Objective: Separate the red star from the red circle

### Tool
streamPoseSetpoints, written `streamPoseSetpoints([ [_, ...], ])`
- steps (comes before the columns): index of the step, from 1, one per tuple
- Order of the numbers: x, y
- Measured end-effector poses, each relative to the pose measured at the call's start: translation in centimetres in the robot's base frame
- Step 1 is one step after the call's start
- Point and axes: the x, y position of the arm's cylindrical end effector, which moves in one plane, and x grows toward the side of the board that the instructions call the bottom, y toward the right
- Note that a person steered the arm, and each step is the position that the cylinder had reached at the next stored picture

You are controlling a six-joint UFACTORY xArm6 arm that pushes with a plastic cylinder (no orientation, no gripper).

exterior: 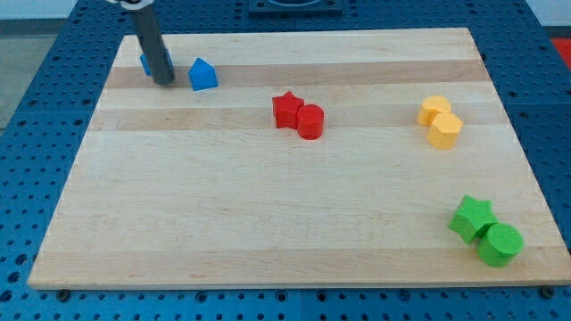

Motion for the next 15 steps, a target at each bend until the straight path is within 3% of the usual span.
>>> streamPoseSetpoints([
  [2, -3.6, -0.1],
  [4, -4.6, -2.9],
  [5, 2.5, -3.1],
  [6, 11.1, 5.2],
  [7, 12.6, 15.9],
  [9, 9.5, 21.1],
  [10, 7.7, 17.4],
  [11, 5.5, 19.0],
  [13, 4.1, 26.2],
  [14, 1.9, 22.2],
  [15, 6.7, 21.9],
])
